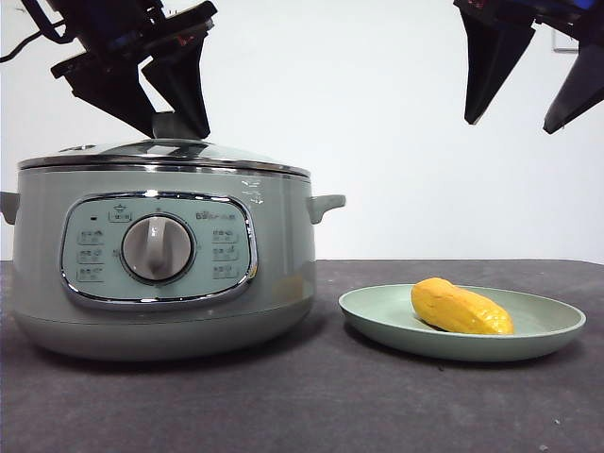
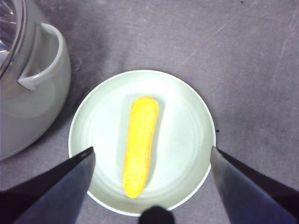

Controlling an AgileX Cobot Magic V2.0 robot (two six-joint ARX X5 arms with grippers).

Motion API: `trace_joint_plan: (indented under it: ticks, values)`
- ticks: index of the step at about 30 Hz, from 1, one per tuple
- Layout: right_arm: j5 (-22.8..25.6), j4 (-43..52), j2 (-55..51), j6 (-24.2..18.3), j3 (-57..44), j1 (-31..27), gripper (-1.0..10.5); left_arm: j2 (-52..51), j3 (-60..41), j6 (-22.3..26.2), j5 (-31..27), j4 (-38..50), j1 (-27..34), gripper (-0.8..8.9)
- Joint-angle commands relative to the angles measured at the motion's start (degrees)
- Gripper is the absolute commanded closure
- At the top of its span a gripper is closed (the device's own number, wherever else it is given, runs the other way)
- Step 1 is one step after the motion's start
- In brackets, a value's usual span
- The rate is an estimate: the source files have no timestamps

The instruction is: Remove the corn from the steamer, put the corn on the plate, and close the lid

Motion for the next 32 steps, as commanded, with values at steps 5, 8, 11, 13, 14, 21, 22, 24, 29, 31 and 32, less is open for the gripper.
trace_joint_plan:
  ticks: [5, 8, 11, 13, 14, 21, 22, 24, 29, 31, 32]
  values:
    - [0.1, 1.7, -0.1, 0.4, -0.5, 0.0, 5.4, -0.6, 0.4, 0.6, -1.9, 2.5, 0.4, 3.14]
    - [0.1, 2.8, -1.1, -1.0, -0.5, 0.0, 5.4, -3.2, 0.4, 0.6, -2.0, 1.1, 0.6, 3.15]
    - [0.1, 3.1, -2.9, -2.0, -0.5, 0.0, 5.4, -7.8, 0.4, 0.7, -1.9, -1.7, 0.5, 4.05]
    - [0.2, 3.1, -4.4, -2.2, -0.5, 0.0, 5.7, -11.7, 0.4, 1.5, -1.4, -4.1, 0.5, 5.6]
    - [0.2, 3.1, -5.1, -2.4, -0.5, 0.0, 6.0, -13.4, 0.4, 2.0, -1.1, -5.1, 0.5, 6.53]
    - [0.2, 3.8, -11.9, -4.0, -0.7, 0.1, 9.6, -23.9, -0.3, 3.3, -3.7, -7.8, 0.5, 8.21]
    - [0.2, 4.5, -13.1, -4.0, -1.0, 0.1, 9.6, -25.7, -1.1, 3.3, -4.5, -7.5, 0.5, 8.21]
    - [0.2, 6.4, -15.5, -4.1, -2.1, 0.1, 9.6, -29.0, -3.6, 3.3, -5.4, -5.9, 0.4, 8.21]
    - [0.2, 18.3, -29.0, -4.0, -15.9, 0.1, 9.6, -45.1, -22.4, 2.6, -11.5, 1.2, -0.1, 8.21]
    - [0.2, 21.4, -34.0, -3.1, -21.6, 0.1, 9.6, -50.2, -28.0, 1.6, -11.5, 2.0, -0.1, 8.21]
    - [0.2, 22.3, -36.0, -2.4, -23.8, 0.1, 9.6, -52.2, -30.0, 1.5, -11.4, 2.2, -0.1, 8.21]
